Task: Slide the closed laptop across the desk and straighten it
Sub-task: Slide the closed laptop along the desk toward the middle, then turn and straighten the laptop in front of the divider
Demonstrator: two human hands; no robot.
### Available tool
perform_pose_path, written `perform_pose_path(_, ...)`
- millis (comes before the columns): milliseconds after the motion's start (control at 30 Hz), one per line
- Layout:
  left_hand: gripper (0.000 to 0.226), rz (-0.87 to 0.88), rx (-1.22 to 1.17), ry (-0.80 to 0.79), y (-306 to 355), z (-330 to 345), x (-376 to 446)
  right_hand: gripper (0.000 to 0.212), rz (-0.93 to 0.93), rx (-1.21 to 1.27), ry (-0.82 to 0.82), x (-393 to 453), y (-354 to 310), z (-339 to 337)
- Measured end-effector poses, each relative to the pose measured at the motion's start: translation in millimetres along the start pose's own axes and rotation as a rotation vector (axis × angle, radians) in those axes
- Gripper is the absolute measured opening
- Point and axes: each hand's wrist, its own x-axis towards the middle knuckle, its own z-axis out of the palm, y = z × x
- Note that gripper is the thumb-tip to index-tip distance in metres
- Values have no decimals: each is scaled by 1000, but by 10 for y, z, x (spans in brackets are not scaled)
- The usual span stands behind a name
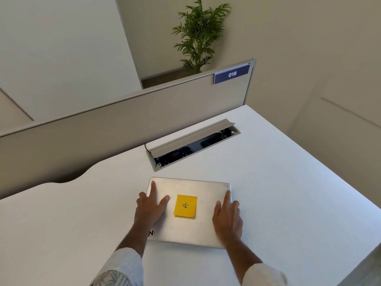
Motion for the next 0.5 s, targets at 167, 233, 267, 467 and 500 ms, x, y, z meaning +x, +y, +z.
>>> perform_pose_path(167, 84, 17, 69, -5, -197, 44, -2, 59, 6, 1, -40, -133, -35, 150)
perform_pose_path(233, 85, 34, 128, 4, -258, 65, 3, 59, 1, -20, -46, -158, -43, 194)
perform_pose_path(267, 85, 44, 159, 12, -283, 74, 8, 59, -5, -34, -43, -160, -50, 212)
perform_pose_path(467, 85, 101, 304, 60, -340, 96, 20, 61, -31, -142, -36, -129, -71, 258)
perform_pose_path(500, 84, 108, 323, 70, -350, 108, 19, 61, -42, -166, -34, -127, -64, 260)
